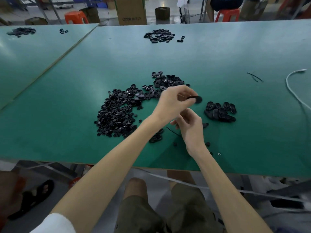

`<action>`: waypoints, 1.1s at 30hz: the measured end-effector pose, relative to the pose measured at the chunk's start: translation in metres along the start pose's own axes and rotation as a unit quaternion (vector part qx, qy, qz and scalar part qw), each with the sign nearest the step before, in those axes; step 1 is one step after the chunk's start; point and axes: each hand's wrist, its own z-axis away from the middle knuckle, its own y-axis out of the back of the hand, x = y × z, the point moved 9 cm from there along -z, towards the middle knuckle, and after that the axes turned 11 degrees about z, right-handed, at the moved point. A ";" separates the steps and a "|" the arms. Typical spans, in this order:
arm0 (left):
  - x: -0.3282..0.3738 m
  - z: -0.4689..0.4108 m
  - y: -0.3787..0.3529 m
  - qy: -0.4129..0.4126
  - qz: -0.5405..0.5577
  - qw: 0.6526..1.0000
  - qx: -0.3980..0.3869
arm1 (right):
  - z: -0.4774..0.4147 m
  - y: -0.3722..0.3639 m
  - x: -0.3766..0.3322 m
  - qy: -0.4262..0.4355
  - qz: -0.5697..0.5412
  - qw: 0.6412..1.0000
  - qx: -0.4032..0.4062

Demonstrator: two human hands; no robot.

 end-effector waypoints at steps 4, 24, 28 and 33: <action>-0.001 -0.020 -0.047 0.025 -0.005 0.998 -0.062 | -0.002 0.003 0.003 -0.038 0.020 0.999 0.022; -0.051 -0.039 -0.034 0.010 -0.332 0.922 -0.199 | 0.000 0.003 0.004 -0.039 0.040 0.998 0.033; -0.052 -0.043 -0.053 0.008 -0.392 0.882 -0.260 | 0.001 0.005 0.009 -0.063 0.035 0.997 0.039; -0.045 -0.049 -0.055 -0.007 -0.385 0.896 -0.224 | 0.001 0.004 0.009 -0.065 0.029 0.997 0.030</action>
